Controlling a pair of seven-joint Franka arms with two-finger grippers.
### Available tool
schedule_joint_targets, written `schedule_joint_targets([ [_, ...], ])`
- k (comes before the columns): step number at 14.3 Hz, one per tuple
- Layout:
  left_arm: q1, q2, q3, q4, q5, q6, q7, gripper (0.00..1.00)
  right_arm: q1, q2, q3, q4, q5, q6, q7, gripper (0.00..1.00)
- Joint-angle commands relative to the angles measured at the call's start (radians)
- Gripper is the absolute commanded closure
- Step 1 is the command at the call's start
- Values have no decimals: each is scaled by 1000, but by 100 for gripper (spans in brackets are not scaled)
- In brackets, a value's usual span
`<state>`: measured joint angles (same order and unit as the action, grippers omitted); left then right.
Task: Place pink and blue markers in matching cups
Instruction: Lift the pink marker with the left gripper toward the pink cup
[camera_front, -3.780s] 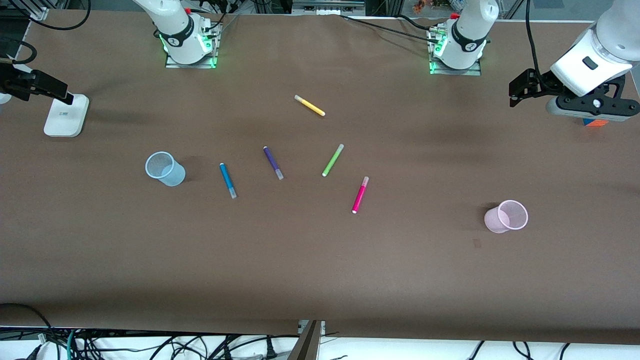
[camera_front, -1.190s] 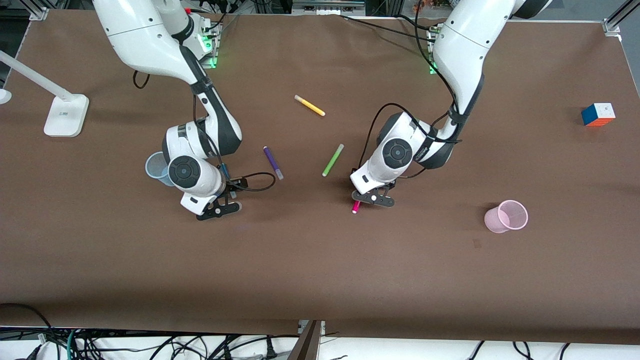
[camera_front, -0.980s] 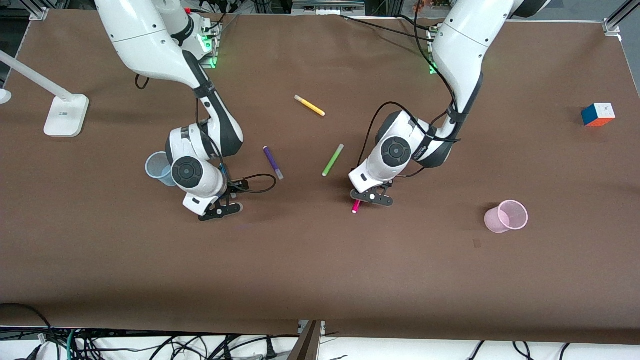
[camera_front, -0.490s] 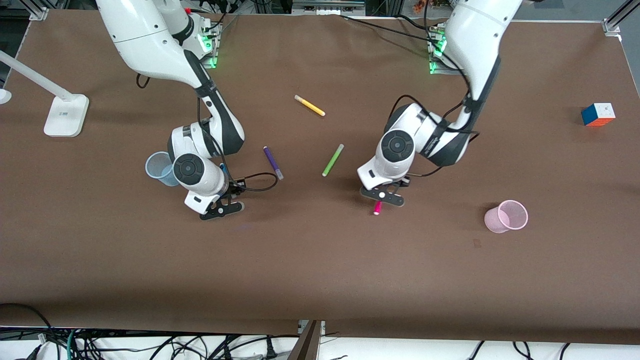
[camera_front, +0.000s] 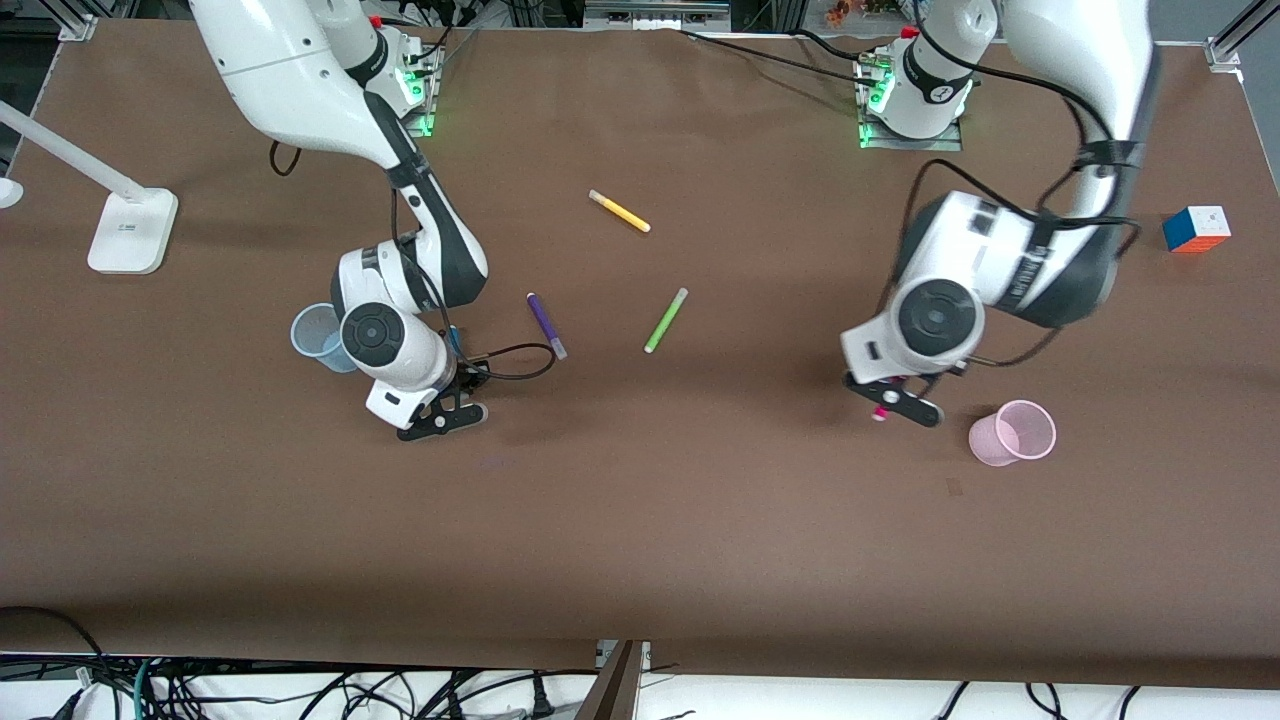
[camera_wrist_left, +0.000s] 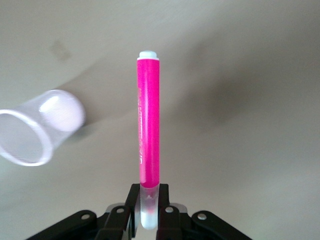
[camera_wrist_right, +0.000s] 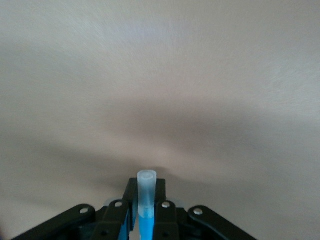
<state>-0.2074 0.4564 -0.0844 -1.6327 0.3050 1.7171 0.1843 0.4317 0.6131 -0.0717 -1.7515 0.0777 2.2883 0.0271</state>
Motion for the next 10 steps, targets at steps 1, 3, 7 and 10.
schedule_joint_targets([
  [1,40,41,-11,42,164,-60,189,100,-7,-156,-10,-3,19,-142,-96,100],
  [3,37,42,-12,43,341,-100,237,100,-16,-222,-23,-6,22,-212,-308,100],
  [7,51,85,-11,42,575,-110,339,94,-36,-317,-86,-34,86,-335,-712,100],
  [10,88,125,-9,30,594,-108,346,94,-48,-346,-189,-115,290,-346,-1124,100],
])
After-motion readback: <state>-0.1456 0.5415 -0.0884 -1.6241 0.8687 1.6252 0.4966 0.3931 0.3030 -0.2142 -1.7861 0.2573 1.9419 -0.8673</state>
